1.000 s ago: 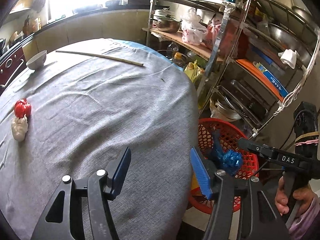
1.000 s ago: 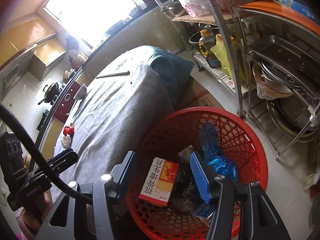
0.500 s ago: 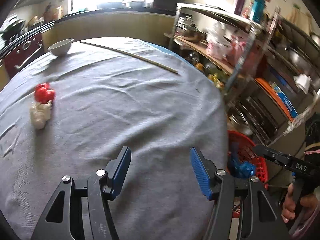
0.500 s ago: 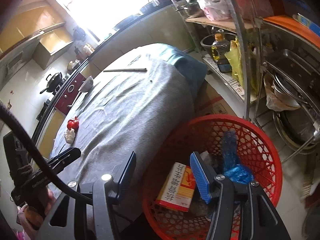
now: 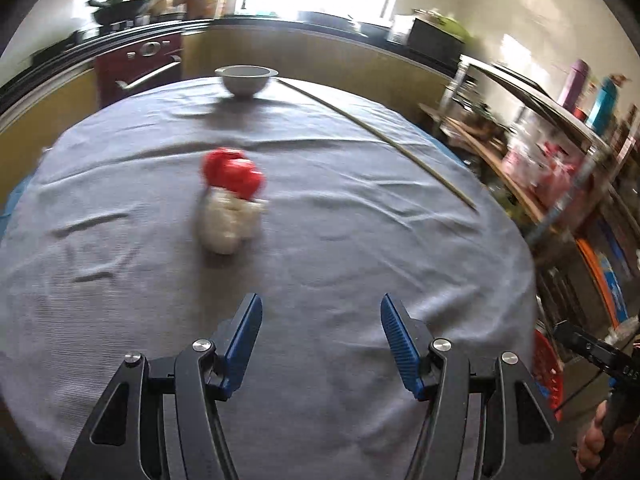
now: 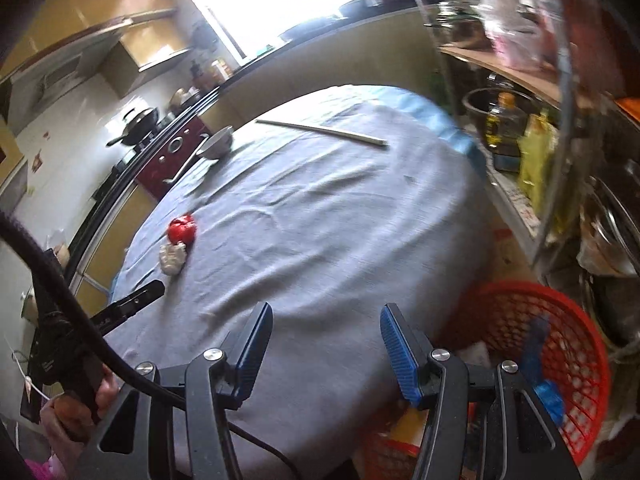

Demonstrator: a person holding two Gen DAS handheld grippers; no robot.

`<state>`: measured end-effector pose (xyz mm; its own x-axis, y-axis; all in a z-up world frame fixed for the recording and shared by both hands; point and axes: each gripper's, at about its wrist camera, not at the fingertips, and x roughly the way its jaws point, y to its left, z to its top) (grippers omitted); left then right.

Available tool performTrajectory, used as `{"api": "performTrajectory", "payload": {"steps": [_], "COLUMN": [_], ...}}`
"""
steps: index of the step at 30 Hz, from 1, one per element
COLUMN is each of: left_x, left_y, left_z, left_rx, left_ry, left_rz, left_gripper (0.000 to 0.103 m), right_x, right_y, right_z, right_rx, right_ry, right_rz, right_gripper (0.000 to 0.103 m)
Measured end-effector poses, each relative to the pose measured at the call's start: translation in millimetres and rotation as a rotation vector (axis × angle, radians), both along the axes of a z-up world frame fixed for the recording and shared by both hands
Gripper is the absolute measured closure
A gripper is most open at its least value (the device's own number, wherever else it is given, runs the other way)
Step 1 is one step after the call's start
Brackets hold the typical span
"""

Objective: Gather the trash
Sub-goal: 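Move both open tools back over the table toward the red bag, then grasp the red plastic bag with the right tool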

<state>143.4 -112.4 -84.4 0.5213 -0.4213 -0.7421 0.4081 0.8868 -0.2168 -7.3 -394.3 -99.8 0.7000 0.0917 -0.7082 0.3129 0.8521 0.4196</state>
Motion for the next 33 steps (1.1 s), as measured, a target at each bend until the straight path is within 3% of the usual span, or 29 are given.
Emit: {"api": "performTrajectory", "payload": {"steps": [7, 15, 26, 33], "left_x": [16.0, 32.1, 60.7, 73.5], "left_y": [32.5, 56.5, 93.8, 115.6], "left_z": [4.1, 1.5, -15.2, -27.9], "left_rx": [0.039, 0.036, 0.016, 0.008], "left_ry": [-0.026, 0.007, 0.092, 0.139], "left_rz": [0.094, 0.148, 0.242, 0.282], "left_gripper": [0.04, 0.04, 0.04, 0.04], "right_x": [58.5, 124.9, 220.8, 285.1], "right_y": [44.2, 91.9, 141.9, 175.7], "right_z": [15.6, 26.1, 24.1, 4.4], "right_rx": [-0.049, -0.062, -0.054, -0.036], "right_ry": [-0.033, -0.062, -0.05, 0.007], "right_rz": [0.124, 0.25, 0.381, 0.448], "right_gripper": [0.043, 0.043, 0.043, 0.043]}}
